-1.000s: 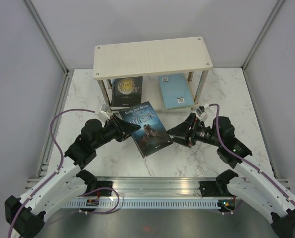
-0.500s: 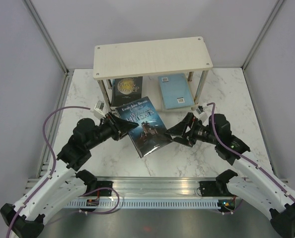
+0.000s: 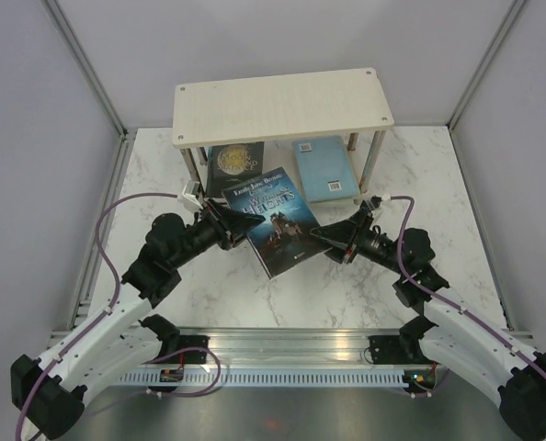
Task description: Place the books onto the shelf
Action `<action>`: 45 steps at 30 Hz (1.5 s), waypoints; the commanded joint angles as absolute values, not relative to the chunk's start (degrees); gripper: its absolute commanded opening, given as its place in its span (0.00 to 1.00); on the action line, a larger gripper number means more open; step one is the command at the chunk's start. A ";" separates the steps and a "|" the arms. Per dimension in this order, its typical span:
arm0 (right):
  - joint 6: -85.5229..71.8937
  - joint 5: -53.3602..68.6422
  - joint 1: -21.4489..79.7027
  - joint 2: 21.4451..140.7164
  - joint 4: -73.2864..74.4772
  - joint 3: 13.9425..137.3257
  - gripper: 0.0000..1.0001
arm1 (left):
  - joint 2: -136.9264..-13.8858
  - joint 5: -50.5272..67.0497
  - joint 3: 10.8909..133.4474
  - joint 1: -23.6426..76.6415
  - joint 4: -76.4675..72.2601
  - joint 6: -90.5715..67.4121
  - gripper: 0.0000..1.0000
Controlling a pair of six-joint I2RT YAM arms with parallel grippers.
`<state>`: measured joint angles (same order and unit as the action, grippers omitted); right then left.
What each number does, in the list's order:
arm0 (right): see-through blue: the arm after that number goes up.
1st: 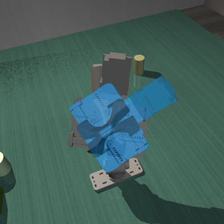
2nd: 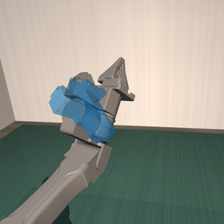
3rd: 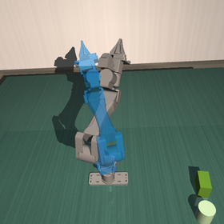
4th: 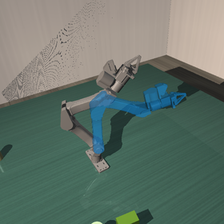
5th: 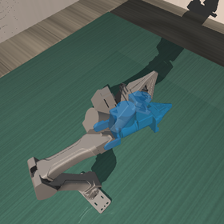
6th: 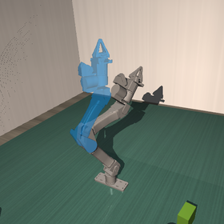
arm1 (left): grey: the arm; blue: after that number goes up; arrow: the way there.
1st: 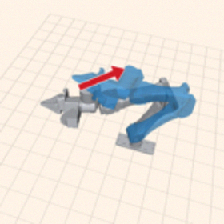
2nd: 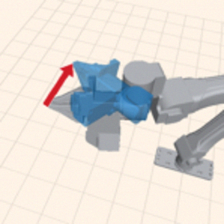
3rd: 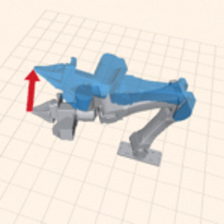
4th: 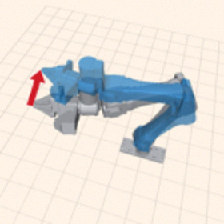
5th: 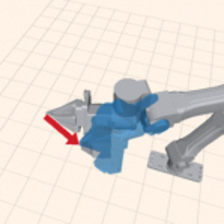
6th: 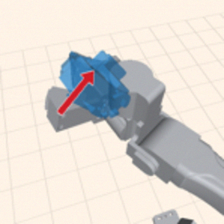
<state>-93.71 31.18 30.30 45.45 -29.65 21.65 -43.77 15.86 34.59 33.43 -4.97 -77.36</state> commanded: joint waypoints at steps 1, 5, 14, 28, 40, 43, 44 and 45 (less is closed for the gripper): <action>-98.79 31.82 30.41 45.44 -41.92 23.55 0.49 | -44.91 16.79 37.97 33.22 -16.25 -79.10 0.02; -98.88 33.31 30.41 46.93 -43.24 24.60 0.34 | -47.45 15.82 37.71 33.22 -16.08 -78.93 0.02; -92.20 33.58 30.41 47.73 -34.55 27.68 0.00 | -54.22 18.19 40.86 33.22 -15.74 -76.91 0.11; -90.88 29.45 17.24 49.56 -27.60 31.81 0.00 | -47.03 20.04 47.29 29.01 8.86 -65.31 0.91; -85.88 30.59 7.04 68.89 -31.03 42.09 0.00 | -38.06 19.51 50.18 26.63 22.49 -59.86 0.92; -85.26 30.67 4.93 74.43 -32.69 44.20 0.00 | -36.57 18.99 50.27 26.63 24.25 -59.59 0.92; -85.08 30.76 4.49 77.58 -33.13 44.73 0.00 | -36.30 19.07 50.27 26.63 24.61 -59.50 0.92; -84.73 31.63 4.13 79.17 -33.92 46.13 0.00 | -35.95 18.90 50.36 26.63 25.39 -59.41 0.92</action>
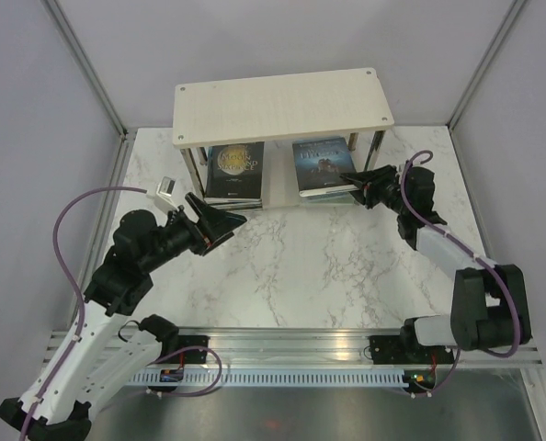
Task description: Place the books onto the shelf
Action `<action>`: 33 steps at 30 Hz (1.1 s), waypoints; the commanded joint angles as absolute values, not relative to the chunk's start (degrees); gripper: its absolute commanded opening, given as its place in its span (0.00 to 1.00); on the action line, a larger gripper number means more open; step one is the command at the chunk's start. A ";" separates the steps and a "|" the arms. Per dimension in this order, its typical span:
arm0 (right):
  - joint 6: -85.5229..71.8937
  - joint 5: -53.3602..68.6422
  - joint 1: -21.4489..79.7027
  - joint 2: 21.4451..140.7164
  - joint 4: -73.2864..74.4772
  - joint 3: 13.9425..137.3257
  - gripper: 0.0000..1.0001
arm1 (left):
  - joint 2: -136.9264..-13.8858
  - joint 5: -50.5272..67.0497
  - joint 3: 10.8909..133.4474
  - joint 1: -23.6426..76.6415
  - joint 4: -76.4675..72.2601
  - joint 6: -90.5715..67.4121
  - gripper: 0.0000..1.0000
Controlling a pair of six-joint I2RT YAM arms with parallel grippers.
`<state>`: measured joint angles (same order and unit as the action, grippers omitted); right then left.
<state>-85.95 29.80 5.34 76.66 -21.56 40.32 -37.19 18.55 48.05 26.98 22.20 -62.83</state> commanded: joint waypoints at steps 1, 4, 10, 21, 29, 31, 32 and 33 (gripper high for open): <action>-84.38 31.81 3.61 80.67 -34.27 46.66 0.00 | -35.69 18.90 50.36 26.63 25.75 -59.15 0.92; -82.97 31.90 2.99 85.42 -34.19 48.86 0.00 | -35.42 18.55 50.80 26.63 26.98 -58.54 0.92; -81.12 32.08 2.29 91.75 -33.92 50.36 0.00 | -36.56 18.72 51.33 26.63 27.51 -57.39 0.92; -77.97 32.78 0.35 91.06 -26.91 45.88 0.85 | -40.25 18.81 52.56 26.54 27.07 -56.07 0.91; -68.50 33.14 -4.48 85.35 -9.20 45.52 0.98 | -42.71 18.46 53.17 26.46 27.33 -54.14 0.91; -64.62 32.35 -5.27 84.38 -2.93 47.72 0.98 | -43.41 17.93 54.05 26.46 29.34 -52.83 0.92; -60.60 32.17 -5.36 84.20 3.36 48.59 0.98 | -44.20 17.06 54.40 26.46 30.23 -52.30 0.92; -58.90 31.99 -5.54 84.11 6.12 50.00 0.98 | -44.56 16.44 55.19 26.46 31.19 -50.99 0.92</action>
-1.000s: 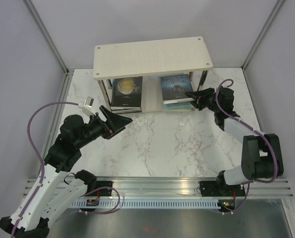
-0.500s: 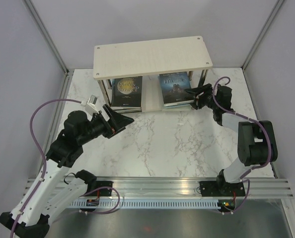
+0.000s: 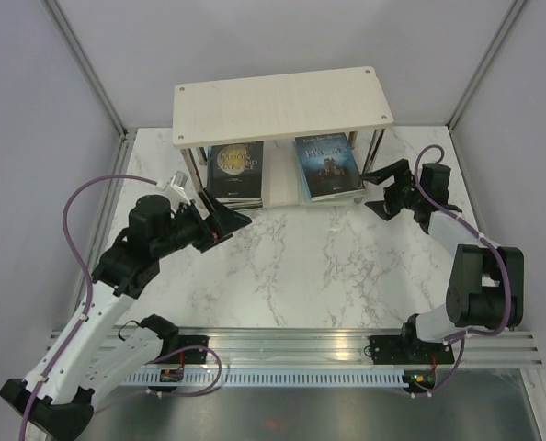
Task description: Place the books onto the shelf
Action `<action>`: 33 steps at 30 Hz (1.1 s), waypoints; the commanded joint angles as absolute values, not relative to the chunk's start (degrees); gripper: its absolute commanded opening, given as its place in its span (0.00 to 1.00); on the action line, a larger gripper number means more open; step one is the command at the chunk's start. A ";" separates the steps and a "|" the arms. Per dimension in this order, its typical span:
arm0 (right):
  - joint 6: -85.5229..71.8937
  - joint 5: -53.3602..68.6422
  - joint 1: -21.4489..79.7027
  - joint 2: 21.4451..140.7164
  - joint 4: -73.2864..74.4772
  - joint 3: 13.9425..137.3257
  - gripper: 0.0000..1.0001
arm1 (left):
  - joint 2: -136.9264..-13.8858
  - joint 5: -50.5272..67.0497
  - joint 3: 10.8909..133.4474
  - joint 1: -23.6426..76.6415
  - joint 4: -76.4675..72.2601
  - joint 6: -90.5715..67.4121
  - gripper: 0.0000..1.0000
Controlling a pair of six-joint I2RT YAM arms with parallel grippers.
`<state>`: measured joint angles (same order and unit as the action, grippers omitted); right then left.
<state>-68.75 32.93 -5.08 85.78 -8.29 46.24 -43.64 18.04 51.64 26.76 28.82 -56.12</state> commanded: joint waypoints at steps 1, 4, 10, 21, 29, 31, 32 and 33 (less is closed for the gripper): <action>-57.32 31.64 -5.62 83.68 8.33 50.36 0.98 | -44.91 15.91 55.54 26.46 32.94 -50.19 0.92; -52.13 30.24 -6.15 80.96 14.58 49.66 0.98 | -46.23 13.10 57.48 26.37 37.07 -46.86 0.94; -46.67 28.48 -6.50 70.69 20.47 45.18 0.98 | -47.81 5.30 62.04 26.37 44.02 -40.17 1.00; -47.28 32.34 -5.01 63.55 30.14 42.98 0.96 | -55.45 -21.97 64.08 24.27 50.10 -32.34 1.00; -47.98 34.80 -3.69 59.16 38.30 45.17 0.96 | -62.76 -23.46 50.22 12.05 37.64 -28.23 1.00; -48.95 35.77 -3.78 57.05 39.28 45.26 0.96 | -63.02 -24.17 46.51 11.08 30.89 -26.81 1.00; -49.30 36.21 -3.69 56.43 39.55 45.44 0.96 | -63.54 -24.17 43.27 10.81 28.50 -25.59 1.00; -49.48 36.12 -3.60 55.03 40.07 45.79 0.96 | -63.89 -23.82 41.59 10.38 26.39 -25.14 1.00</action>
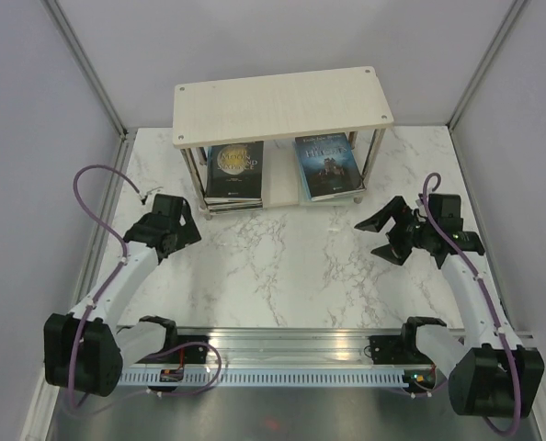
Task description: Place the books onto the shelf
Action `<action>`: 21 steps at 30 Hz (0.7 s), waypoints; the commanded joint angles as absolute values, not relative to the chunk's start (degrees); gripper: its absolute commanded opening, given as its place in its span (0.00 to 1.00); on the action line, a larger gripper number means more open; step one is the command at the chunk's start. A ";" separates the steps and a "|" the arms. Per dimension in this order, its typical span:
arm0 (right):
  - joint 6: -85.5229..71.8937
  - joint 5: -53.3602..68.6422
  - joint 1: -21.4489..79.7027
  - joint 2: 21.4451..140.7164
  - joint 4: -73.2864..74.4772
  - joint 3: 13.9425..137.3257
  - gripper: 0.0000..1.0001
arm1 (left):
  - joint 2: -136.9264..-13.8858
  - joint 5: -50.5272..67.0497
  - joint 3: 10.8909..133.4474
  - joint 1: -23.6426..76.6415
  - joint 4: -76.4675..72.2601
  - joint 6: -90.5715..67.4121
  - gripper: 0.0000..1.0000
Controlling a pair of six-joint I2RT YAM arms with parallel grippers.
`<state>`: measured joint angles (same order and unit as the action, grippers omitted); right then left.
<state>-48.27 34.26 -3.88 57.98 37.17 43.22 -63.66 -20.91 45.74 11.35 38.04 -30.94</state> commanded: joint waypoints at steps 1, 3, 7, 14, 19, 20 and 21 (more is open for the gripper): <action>-49.40 35.86 -3.69 54.50 41.38 46.05 0.96 | -63.72 -21.90 39.83 9.15 23.93 -24.61 1.00; -48.43 33.58 -3.17 53.09 43.32 47.54 0.96 | -63.28 -20.22 34.81 8.09 15.49 -22.86 1.00; -44.31 28.40 -2.11 51.77 49.29 50.18 0.96 | -61.96 -17.05 27.96 6.42 -2.08 -16.37 1.00; -44.56 23.91 -0.26 51.68 49.66 51.41 0.98 | -64.86 -15.90 18.27 5.36 -25.04 -8.52 1.00; -45.61 21.28 -0.26 51.94 47.03 51.94 0.98 | -69.25 -14.95 19.24 3.52 -31.72 -10.38 1.00; -45.70 20.66 -0.26 52.03 46.59 52.20 0.98 | -71.69 -13.98 20.47 3.34 -32.16 -9.94 1.00; -45.70 19.87 -0.26 52.12 45.97 52.29 0.98 | -72.59 -11.89 21.17 2.99 -32.52 -9.32 1.00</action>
<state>-45.28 23.53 -0.47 52.23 48.40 49.58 -69.65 -14.81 18.24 3.86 -23.33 -13.34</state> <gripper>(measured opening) 0.981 0.995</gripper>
